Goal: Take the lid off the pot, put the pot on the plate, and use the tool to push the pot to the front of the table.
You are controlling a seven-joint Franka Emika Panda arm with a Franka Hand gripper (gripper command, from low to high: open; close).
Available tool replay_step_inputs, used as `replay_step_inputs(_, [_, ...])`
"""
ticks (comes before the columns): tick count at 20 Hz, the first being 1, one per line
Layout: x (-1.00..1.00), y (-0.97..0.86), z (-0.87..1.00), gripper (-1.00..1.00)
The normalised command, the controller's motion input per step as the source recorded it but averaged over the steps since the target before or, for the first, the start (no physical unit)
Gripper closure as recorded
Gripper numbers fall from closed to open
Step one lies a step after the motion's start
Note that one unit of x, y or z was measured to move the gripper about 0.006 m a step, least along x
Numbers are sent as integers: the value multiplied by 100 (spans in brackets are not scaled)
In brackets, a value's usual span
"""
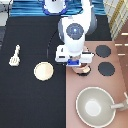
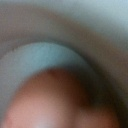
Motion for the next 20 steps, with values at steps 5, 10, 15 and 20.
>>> replay_step_inputs(5, [-31,-75,89,100])
replay_step_inputs(10, [-19,-88,68,100])
replay_step_inputs(15, [-6,-97,51,100])
replay_step_inputs(20, [0,-100,27,100])
